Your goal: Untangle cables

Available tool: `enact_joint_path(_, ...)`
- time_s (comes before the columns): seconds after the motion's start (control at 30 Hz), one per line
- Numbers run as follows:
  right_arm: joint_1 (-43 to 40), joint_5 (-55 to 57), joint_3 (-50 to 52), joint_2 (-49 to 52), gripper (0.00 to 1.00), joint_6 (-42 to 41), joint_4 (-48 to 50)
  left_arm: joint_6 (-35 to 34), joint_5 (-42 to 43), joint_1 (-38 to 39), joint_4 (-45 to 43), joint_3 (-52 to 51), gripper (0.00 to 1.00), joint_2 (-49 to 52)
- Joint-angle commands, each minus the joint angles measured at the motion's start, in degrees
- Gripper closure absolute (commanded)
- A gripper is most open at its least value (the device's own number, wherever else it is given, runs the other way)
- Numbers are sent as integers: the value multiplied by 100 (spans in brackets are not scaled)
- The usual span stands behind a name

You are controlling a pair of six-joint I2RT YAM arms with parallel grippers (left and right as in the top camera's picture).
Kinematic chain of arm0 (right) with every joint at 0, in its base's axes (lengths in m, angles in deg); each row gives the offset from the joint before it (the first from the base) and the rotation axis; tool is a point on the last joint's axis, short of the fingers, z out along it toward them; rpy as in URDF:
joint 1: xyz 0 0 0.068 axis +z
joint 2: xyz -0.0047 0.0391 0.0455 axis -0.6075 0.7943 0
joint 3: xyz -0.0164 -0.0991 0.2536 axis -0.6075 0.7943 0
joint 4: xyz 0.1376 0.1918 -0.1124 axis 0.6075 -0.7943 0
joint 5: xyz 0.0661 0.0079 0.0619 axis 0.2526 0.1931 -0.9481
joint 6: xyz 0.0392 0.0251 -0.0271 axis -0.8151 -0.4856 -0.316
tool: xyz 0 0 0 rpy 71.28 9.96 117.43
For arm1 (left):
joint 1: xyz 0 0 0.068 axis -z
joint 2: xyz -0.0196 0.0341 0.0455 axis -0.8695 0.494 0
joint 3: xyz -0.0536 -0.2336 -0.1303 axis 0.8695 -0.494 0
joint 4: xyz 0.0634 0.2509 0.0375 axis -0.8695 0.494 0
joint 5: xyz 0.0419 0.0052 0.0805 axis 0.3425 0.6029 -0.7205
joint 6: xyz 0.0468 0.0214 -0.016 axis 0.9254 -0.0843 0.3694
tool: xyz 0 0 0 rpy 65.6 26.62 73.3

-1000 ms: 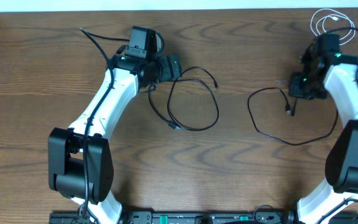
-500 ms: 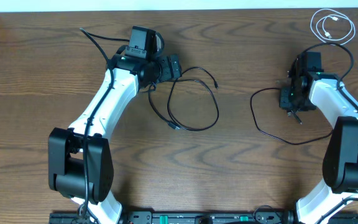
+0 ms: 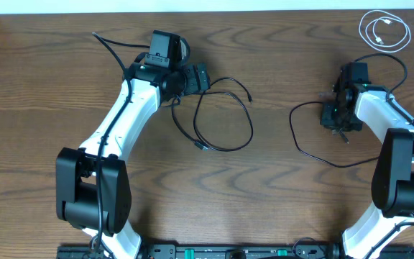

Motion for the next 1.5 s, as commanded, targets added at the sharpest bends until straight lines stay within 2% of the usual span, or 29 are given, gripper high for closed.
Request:
enact_joint_path(0.0,-55,103,114,81,99,-326,11,-28,-39,-20,7,39,2,-11)
enact_joint_path(0.2,-452,-503,-407,-46,99,-317,-299,-28,-39,-20,7,39,2,-11)
enact_joint_path(0.37,-962,-1502,-1550,-444,99,-190,-730,-28,-39,-20,7,39,2,-11)
enact_joint_path(0.73,-2291,-2083,-3731,-876,99,-367,-815,-28,-39,-20,9,39,2,-11)
enact_joint_path(0.83,-2712,-1982,-3989,-876,99,-448,-752,-28,-39,-20,9,39,2,-11)
enact_joint_path(0.93,-3018,-1528,-3976,-859,99,-721,-612,-28,-39,-20,7,39,2,-11)
enact_joint_path(1.13,-3383,-525,-3956,-614,99,-756,-94,-28,-39,-20,9,39,2,-11)
enact_joint_path(1.47,-3473,330,-3956,717,99,-920,334,-28,-39,-20,9,39,2,-11)
